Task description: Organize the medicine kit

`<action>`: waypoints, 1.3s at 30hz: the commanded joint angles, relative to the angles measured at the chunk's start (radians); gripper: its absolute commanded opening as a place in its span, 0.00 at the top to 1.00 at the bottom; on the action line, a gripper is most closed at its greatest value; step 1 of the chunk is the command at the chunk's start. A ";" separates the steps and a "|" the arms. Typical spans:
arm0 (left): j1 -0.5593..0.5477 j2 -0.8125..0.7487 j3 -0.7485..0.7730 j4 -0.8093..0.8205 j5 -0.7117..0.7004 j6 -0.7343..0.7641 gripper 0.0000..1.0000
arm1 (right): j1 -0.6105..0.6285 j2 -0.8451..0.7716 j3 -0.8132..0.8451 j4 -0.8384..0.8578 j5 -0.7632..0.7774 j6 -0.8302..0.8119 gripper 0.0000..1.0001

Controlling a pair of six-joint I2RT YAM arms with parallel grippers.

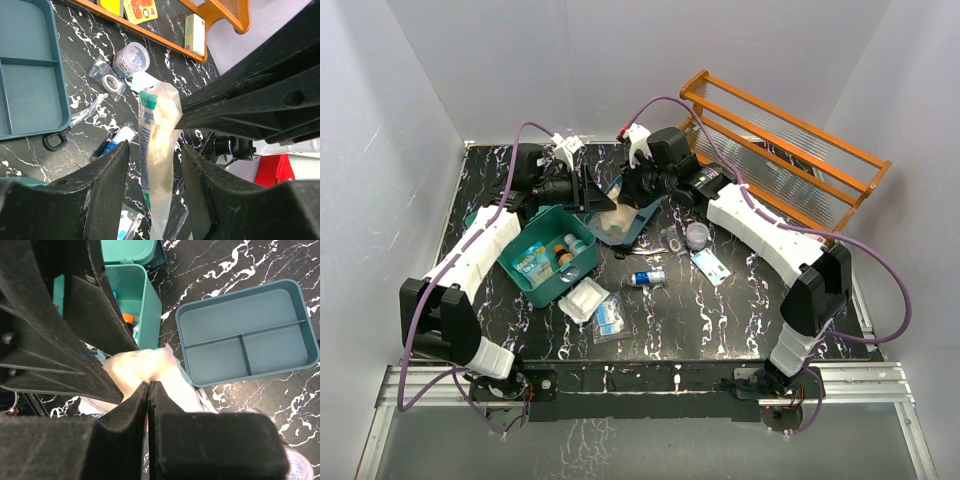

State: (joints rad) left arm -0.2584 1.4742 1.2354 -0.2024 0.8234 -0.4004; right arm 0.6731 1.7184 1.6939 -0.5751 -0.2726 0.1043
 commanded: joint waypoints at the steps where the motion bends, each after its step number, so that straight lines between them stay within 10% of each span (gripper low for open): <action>1: -0.007 0.006 0.028 -0.006 0.023 0.022 0.57 | 0.004 0.003 0.066 0.044 -0.029 -0.003 1.00; 8: -0.011 0.008 0.023 -0.020 0.029 0.056 0.84 | 0.005 0.017 0.066 0.052 -0.020 0.027 0.97; 12: -0.011 0.001 0.024 -0.033 0.008 0.065 1.00 | 0.004 0.005 0.052 0.052 0.107 0.088 0.73; 17: -0.011 -0.053 0.001 -0.035 -0.065 0.056 1.00 | -0.001 -0.030 -0.029 0.061 0.297 0.203 0.53; 39: 0.049 -0.470 -0.279 -0.319 -1.045 -0.586 1.00 | -0.038 -0.077 -0.117 0.086 0.287 0.255 0.50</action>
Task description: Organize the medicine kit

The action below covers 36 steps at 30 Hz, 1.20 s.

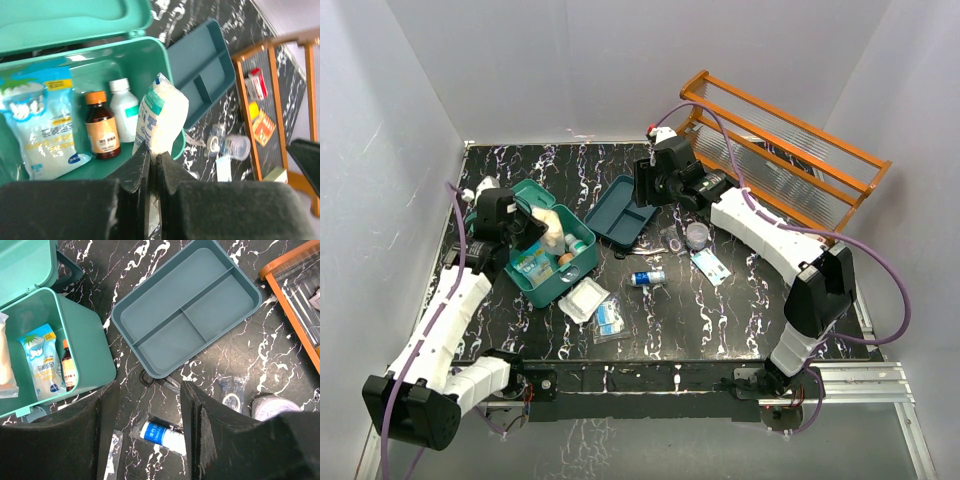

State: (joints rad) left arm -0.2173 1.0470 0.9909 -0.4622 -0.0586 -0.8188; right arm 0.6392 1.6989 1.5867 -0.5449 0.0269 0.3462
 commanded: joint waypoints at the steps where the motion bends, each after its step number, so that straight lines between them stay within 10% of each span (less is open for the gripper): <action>1: 0.009 -0.043 -0.041 -0.061 -0.167 -0.191 1.00 | -0.005 -0.061 -0.014 0.057 -0.014 0.015 0.50; 22: 0.016 0.126 -0.154 -0.076 -0.306 -0.274 1.00 | -0.004 -0.074 -0.038 0.049 -0.036 -0.004 0.50; 36: 0.081 0.132 -0.217 -0.031 -0.227 -0.255 0.76 | -0.005 -0.036 -0.003 0.050 -0.045 -0.015 0.50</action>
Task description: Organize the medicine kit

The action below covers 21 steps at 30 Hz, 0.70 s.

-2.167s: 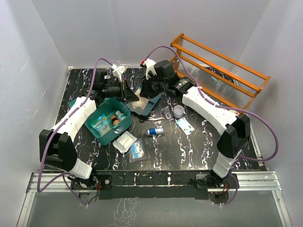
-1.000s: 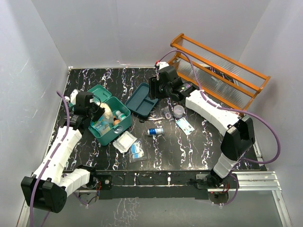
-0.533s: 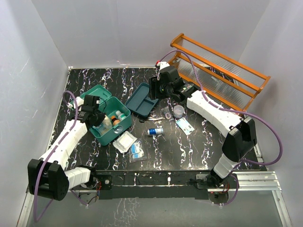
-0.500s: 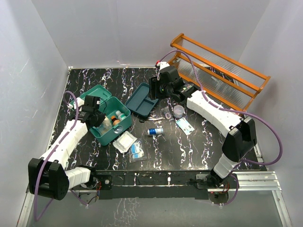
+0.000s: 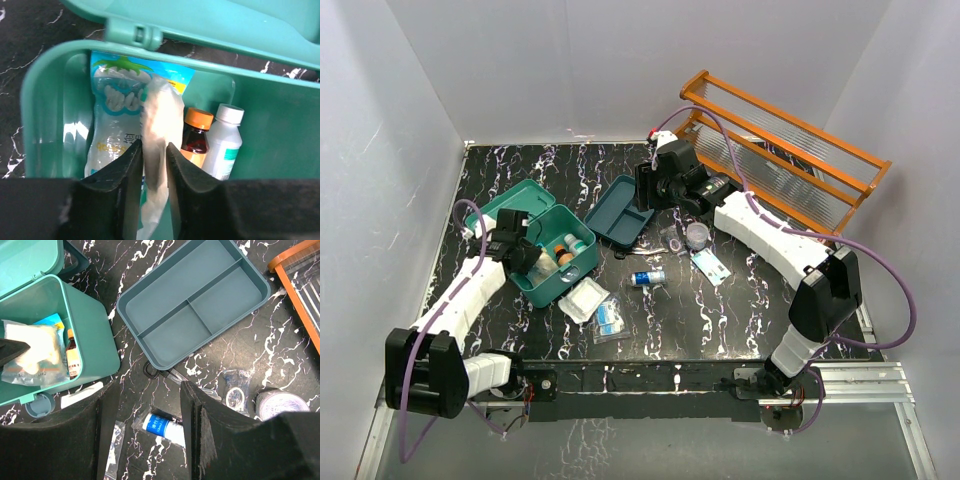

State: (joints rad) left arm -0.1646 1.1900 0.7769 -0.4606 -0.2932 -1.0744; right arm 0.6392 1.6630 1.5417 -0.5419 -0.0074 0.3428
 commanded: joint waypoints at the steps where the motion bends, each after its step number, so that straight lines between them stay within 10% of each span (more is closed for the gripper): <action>1: 0.032 -0.017 0.004 -0.054 -0.003 0.002 0.72 | -0.005 -0.001 0.041 0.046 -0.011 -0.012 0.50; 7: 0.031 -0.039 0.113 -0.202 -0.052 0.074 0.58 | -0.004 0.000 0.037 0.046 -0.015 -0.013 0.50; 21: 0.031 -0.031 0.145 -0.162 0.119 0.213 0.65 | -0.004 0.005 0.023 0.054 -0.029 0.002 0.50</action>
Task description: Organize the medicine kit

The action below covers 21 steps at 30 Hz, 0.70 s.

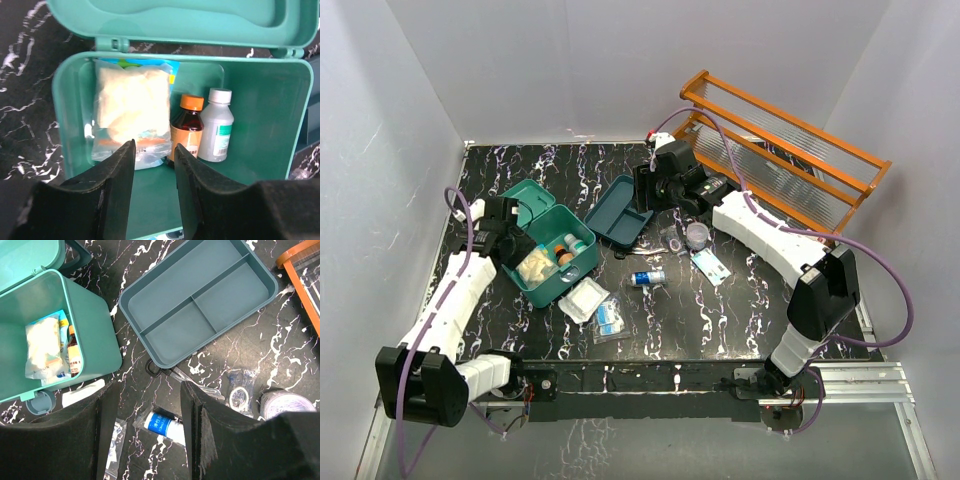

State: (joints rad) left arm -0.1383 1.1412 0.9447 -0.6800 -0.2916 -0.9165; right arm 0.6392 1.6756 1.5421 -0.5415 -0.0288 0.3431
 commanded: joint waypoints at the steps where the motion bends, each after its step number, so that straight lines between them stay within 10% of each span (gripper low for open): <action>1: 0.005 0.030 -0.031 0.075 0.145 0.063 0.65 | -0.004 -0.009 0.020 0.054 -0.008 0.003 0.50; 21: -0.033 0.291 -0.073 0.115 0.142 0.214 0.73 | -0.002 -0.034 -0.074 0.055 -0.007 0.026 0.46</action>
State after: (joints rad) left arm -0.1581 1.4548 0.8978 -0.5350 -0.1131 -0.7307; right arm 0.6392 1.6756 1.4715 -0.5312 -0.0448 0.3618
